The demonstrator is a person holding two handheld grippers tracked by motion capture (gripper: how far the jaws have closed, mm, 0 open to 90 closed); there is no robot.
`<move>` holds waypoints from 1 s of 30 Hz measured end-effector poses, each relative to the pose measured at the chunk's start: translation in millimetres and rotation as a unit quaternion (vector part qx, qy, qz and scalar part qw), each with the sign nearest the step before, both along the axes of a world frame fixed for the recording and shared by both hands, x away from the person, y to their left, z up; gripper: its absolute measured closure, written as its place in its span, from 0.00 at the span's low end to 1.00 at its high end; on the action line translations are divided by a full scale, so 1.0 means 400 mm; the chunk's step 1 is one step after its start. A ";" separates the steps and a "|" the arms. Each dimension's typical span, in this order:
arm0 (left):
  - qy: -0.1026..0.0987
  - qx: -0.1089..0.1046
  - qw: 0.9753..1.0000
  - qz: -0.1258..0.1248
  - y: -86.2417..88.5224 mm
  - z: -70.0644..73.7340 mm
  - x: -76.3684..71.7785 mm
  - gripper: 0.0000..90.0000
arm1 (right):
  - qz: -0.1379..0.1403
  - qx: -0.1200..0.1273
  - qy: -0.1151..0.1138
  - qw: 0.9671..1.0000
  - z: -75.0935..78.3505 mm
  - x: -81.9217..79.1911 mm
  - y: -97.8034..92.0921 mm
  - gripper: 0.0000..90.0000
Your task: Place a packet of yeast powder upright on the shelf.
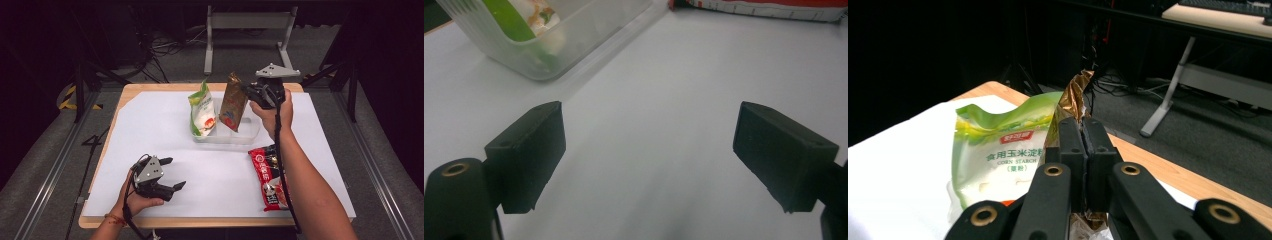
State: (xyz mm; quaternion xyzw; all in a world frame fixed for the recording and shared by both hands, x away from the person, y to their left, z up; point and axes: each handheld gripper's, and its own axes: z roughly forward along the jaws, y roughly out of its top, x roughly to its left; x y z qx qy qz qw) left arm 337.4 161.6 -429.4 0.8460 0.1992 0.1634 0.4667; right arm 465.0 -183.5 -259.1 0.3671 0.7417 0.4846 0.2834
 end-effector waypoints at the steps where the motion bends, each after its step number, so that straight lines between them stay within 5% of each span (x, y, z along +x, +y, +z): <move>1: 0.000 -0.001 1.000 -0.002 -0.001 0.000 0.000 0.16 | -0.002 -0.005 0.001 1.000 -0.002 0.005 0.006 0.99; 16: -0.004 0.003 1.000 0.003 0.001 0.001 -0.003 0.16 | -0.038 -0.022 -0.004 0.999 -0.027 0.050 0.046 0.98; 21: -0.003 0.002 1.000 0.004 -0.002 -0.001 0.000 0.16 | -0.047 -0.011 0.001 0.999 -0.031 0.056 0.061 0.98; 28: -0.002 0.001 1.000 0.002 0.001 -0.001 -0.001 0.16 | -0.034 -0.033 -0.003 0.999 -0.013 0.044 0.101 0.98; 30: -0.002 -0.001 1.000 0.002 0.001 0.000 -0.001 0.16 | -0.037 -0.021 0.007 0.999 -0.016 0.046 0.102 0.98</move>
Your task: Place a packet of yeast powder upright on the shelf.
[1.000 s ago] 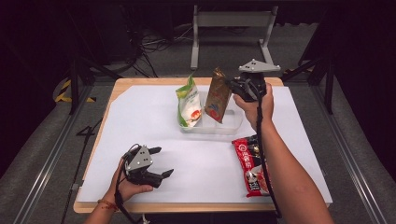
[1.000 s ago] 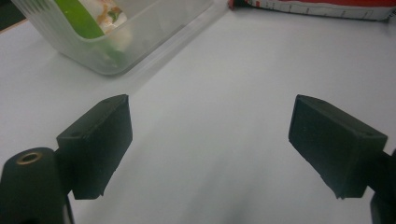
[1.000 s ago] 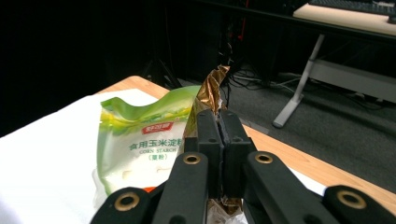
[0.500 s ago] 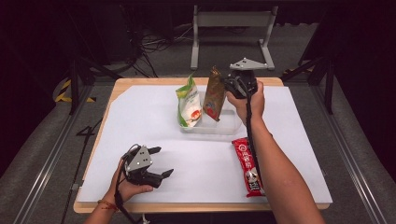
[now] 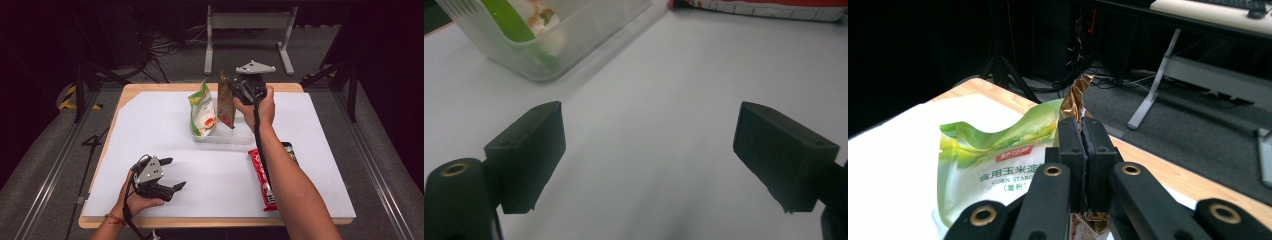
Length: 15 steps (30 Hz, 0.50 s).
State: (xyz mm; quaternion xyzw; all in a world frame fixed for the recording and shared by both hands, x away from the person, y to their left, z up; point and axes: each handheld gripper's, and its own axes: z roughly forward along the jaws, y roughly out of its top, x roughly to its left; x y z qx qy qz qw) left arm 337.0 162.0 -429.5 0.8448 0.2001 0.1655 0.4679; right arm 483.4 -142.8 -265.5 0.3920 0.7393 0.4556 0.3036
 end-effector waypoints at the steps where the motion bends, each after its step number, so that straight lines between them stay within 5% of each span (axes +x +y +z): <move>1: 0.000 0.000 1.000 0.000 0.000 0.000 0.000 0.16 | -0.002 -0.001 0.003 1.000 -0.003 0.001 0.001 0.98; 15: 0.002 0.000 1.000 -0.003 -0.004 -0.001 0.000 0.16 | 0.005 -0.015 0.034 0.999 -0.089 0.008 0.010 0.97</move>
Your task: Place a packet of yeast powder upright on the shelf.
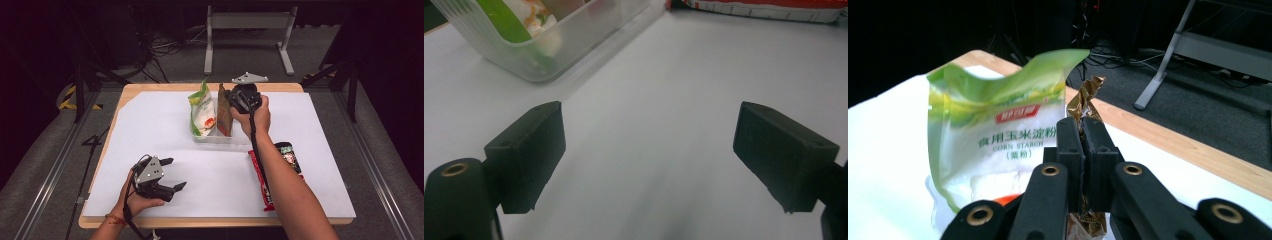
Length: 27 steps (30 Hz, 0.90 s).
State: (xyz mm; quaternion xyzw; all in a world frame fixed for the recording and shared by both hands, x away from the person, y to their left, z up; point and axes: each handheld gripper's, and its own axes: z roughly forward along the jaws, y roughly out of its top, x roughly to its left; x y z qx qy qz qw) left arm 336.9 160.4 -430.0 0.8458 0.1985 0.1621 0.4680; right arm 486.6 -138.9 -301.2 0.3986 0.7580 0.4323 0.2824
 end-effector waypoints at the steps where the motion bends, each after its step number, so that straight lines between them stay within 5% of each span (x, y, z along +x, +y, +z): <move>1: -0.001 0.002 1.000 -0.001 -0.001 0.000 0.000 0.16 | 0.001 -0.001 0.000 1.000 -0.003 0.000 -0.002 0.97; 27: 0.004 0.013 1.000 -0.006 -0.012 -0.006 0.003 0.16 | 0.031 -0.004 -0.001 1.000 -0.027 -0.021 -0.030 0.90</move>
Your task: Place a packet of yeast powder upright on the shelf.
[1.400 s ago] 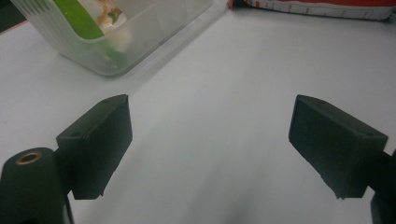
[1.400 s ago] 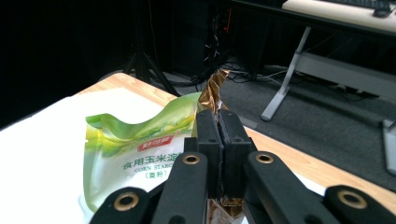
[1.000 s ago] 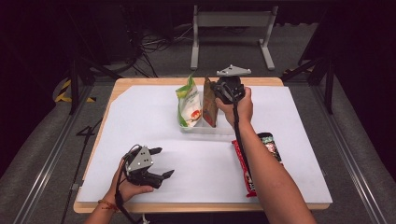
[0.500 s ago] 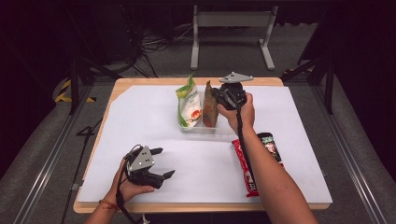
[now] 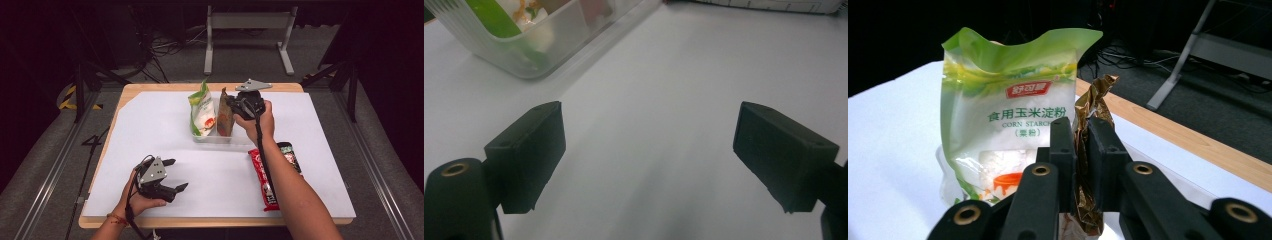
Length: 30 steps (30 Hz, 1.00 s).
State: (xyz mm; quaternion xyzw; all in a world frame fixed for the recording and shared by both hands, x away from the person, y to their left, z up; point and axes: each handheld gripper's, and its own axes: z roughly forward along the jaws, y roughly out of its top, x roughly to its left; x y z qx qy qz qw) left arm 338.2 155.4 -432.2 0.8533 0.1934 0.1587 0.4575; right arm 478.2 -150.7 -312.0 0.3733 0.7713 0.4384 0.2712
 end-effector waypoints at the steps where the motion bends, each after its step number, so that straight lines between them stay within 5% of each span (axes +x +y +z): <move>1: 0.000 0.000 1.000 0.000 0.000 0.000 0.000 0.16 | 0.000 -0.001 0.001 1.000 0.000 0.000 -0.001 0.90; 30: 0.003 0.013 1.000 -0.005 -0.018 -0.004 -0.002 0.16 | 0.009 -0.016 -0.004 1.000 0.031 -0.066 -0.072 0.79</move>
